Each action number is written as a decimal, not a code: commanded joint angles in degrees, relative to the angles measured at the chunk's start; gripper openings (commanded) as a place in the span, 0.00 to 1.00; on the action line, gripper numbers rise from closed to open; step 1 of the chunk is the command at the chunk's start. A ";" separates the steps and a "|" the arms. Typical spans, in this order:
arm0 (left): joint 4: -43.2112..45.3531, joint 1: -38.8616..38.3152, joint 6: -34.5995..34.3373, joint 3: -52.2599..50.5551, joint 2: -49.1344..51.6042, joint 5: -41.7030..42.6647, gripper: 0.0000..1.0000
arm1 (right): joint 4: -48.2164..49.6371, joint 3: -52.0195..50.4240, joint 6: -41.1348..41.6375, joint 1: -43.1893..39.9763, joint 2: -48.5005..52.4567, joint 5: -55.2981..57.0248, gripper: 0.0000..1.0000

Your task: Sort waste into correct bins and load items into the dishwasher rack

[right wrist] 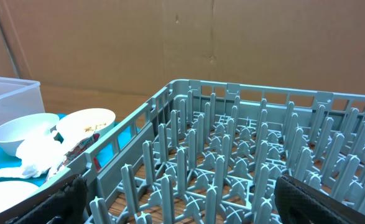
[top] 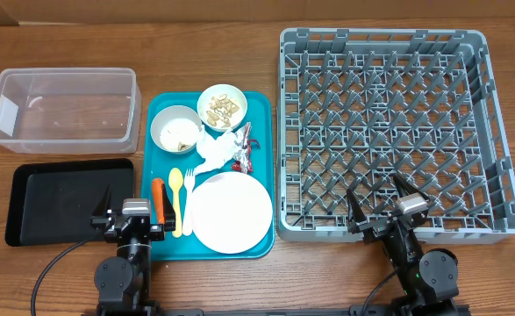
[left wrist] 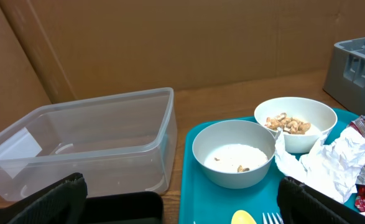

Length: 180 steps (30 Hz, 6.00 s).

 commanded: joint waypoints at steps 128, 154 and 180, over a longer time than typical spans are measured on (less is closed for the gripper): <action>-79.62 -0.37 -11.41 88.39 68.17 22.73 1.00 | -62.60 87.17 17.97 -0.17 59.65 -7.78 1.00; -58.47 -10.78 -35.54 55.01 76.56 8.92 0.77 | -73.00 87.14 34.10 -0.17 65.99 2.97 0.95; -42.10 -12.79 -38.91 48.09 78.36 9.03 0.04 | -73.88 87.14 34.10 -0.17 66.14 4.66 0.86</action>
